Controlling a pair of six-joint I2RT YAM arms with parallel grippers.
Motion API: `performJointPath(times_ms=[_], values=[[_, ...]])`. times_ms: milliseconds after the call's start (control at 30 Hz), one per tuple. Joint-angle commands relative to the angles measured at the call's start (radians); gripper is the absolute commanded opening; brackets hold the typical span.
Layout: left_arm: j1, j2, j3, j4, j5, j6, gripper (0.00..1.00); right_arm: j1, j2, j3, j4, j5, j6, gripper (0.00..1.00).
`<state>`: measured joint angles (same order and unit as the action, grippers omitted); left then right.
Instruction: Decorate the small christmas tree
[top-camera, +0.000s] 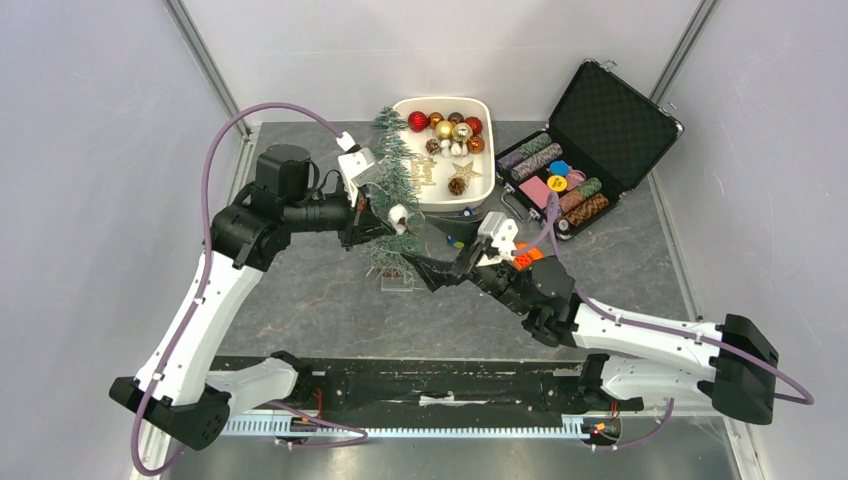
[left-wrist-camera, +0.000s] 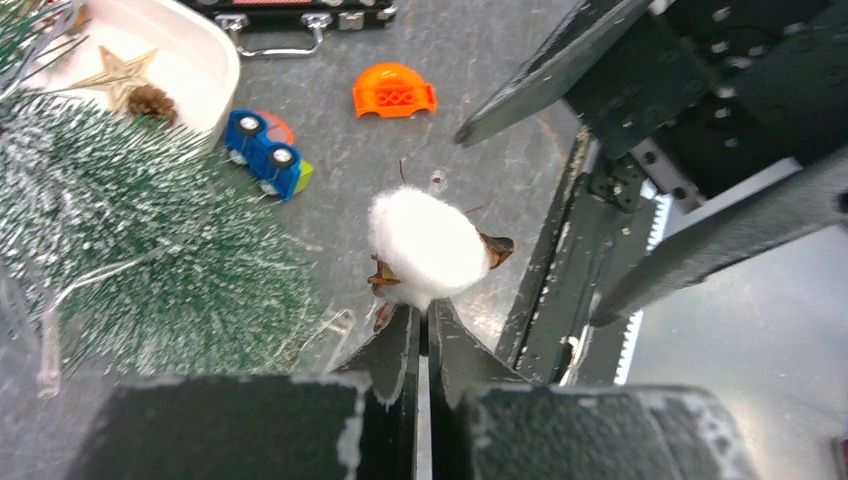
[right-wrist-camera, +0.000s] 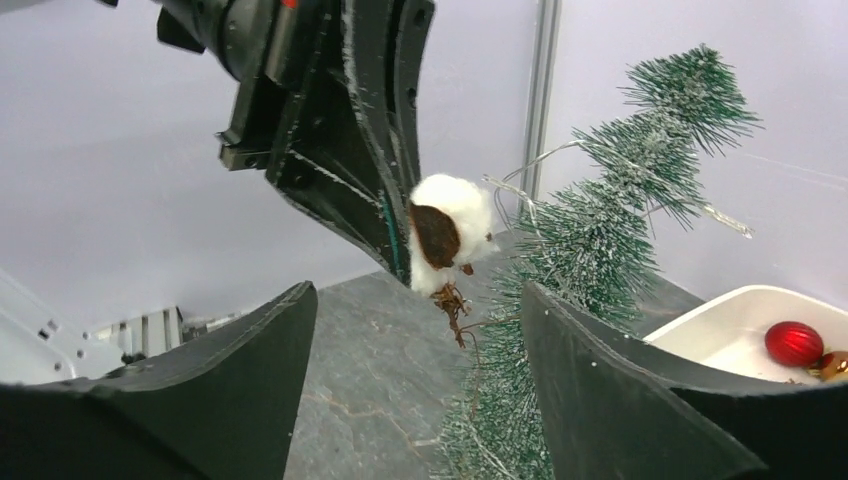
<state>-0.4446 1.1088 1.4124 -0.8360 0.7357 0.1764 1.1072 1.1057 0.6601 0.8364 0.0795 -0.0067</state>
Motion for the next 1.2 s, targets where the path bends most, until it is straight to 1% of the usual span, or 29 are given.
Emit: performJointPath(times_ms=[0,33,100,200,333,433,533,600,667,767,867,933,1000,1067,1133,1167], values=[[0.002,-0.023,0.048,-0.085,-0.089,0.120,0.02,0.005,-0.057,0.067,-0.125,-0.104,-0.121,0.80],[0.003,-0.026,0.057,-0.119,-0.102,0.153,0.02,0.005,-0.064,0.078,-0.174,-0.140,-0.151,0.83],[0.003,-0.031,0.088,-0.199,-0.130,0.237,0.02,0.005,-0.076,0.100,-0.270,-0.160,-0.211,0.88],[0.005,-0.033,0.122,-0.293,-0.208,0.315,0.02,0.003,-0.084,0.120,-0.384,-0.111,-0.268,0.91],[0.028,-0.035,0.144,-0.353,-0.269,0.364,0.02,-0.032,-0.085,0.114,-0.440,-0.086,-0.289,0.94],[0.090,-0.015,0.167,-0.367,-0.278,0.390,0.02,-0.105,-0.070,0.104,-0.444,-0.128,-0.262,0.95],[0.204,0.049,0.234,-0.416,-0.197,0.425,0.02,-0.176,-0.049,0.092,-0.419,-0.195,-0.236,0.95],[0.257,0.097,0.284,-0.474,-0.132,0.462,0.02,-0.215,-0.035,0.084,-0.392,-0.238,-0.216,0.96],[0.281,0.129,0.310,-0.511,-0.085,0.490,0.02,-0.244,-0.016,0.080,-0.373,-0.262,-0.203,0.96],[0.302,0.142,0.306,-0.532,-0.024,0.510,0.02,-0.273,0.010,0.081,-0.354,-0.285,-0.194,0.97],[0.359,0.145,0.316,-0.598,0.111,0.565,0.02,-0.286,0.031,0.078,-0.344,-0.319,-0.194,0.97],[0.404,0.146,0.325,-0.673,0.216,0.660,0.02,-0.290,0.030,0.072,-0.341,-0.341,-0.198,0.98],[0.411,0.150,0.326,-0.704,0.259,0.683,0.02,-0.292,0.026,0.063,-0.341,-0.349,-0.205,0.98],[0.414,0.156,0.315,-0.690,0.271,0.658,0.02,-0.294,0.019,0.054,-0.341,-0.339,-0.207,0.98],[0.424,0.140,0.275,-0.590,0.264,0.569,0.02,-0.297,0.014,0.043,-0.337,-0.329,-0.208,0.98],[0.425,0.123,0.250,-0.523,0.243,0.500,0.02,-0.299,0.011,0.036,-0.331,-0.328,-0.210,0.98]])
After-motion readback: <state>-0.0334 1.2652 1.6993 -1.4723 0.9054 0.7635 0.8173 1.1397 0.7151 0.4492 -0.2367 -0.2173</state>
